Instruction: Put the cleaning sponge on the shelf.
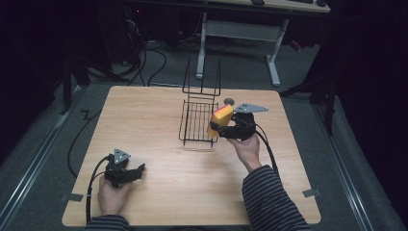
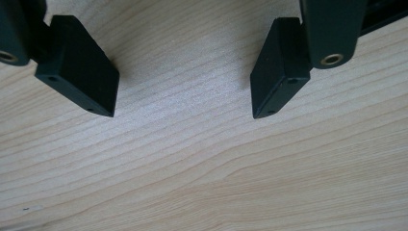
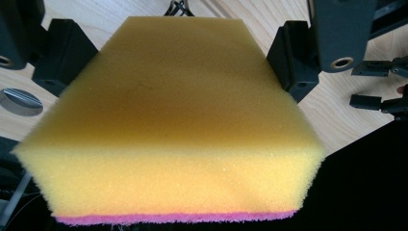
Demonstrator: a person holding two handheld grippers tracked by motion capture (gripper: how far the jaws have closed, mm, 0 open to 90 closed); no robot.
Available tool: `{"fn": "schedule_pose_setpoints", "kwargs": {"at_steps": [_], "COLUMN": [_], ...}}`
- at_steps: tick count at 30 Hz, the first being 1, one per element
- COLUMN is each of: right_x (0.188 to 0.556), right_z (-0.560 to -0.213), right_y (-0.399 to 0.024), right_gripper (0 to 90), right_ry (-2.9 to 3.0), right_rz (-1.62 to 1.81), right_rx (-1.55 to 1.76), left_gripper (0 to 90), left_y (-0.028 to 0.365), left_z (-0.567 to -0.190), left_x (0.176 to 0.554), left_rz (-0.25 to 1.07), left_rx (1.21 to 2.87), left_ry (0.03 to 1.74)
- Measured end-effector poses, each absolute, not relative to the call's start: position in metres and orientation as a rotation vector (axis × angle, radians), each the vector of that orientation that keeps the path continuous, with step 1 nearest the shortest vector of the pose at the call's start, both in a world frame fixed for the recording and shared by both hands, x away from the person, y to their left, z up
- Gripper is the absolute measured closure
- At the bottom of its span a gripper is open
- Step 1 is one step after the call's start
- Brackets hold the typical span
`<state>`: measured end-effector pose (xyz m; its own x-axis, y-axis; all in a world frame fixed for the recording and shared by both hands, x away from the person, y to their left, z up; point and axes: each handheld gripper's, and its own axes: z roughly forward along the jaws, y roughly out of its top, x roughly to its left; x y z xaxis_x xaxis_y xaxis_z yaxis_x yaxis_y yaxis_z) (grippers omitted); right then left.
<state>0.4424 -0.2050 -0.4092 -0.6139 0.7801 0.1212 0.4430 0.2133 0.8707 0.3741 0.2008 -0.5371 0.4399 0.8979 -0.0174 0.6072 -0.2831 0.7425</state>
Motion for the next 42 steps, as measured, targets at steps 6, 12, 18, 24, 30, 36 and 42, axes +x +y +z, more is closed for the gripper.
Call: {"fn": "schedule_pose_setpoints", "kwargs": {"at_steps": [6,12,18,24,30,36,42], "right_x": [0.448,0.455,0.461,0.468,0.474,0.479,0.484], "right_z": [-0.407,-0.409,-0.412,-0.417,-0.424,-0.431,-0.440], "right_y": [-0.197,-0.188,-0.182,-0.178,-0.175,-0.174,-0.170], "right_gripper": [23.3,23.3,23.3,23.3,23.3,23.2,23.2], "right_ry": [2.156,2.174,2.179,2.187,2.192,2.192,2.197], "right_rz": [1.368,1.360,1.357,1.346,1.337,1.322,1.291], "right_rx": [1.127,1.121,1.132,1.135,1.149,1.158,1.156], "left_gripper": [26.0,26.0,26.0,26.0,26.0,26.0,26.0], "left_y": [0.201,0.201,0.201,0.201,0.201,0.201,0.201], "left_z": [-0.537,-0.537,-0.537,-0.537,-0.537,-0.537,-0.537], "left_x": [0.374,0.374,0.374,0.374,0.374,0.374,0.374], "left_rz": [0.540,0.540,0.539,0.539,0.539,0.539,0.539], "left_rx": [2.005,2.005,2.004,2.005,2.004,2.004,2.004], "left_ry": [1.261,1.261,1.261,1.261,1.261,1.261,1.261]}}
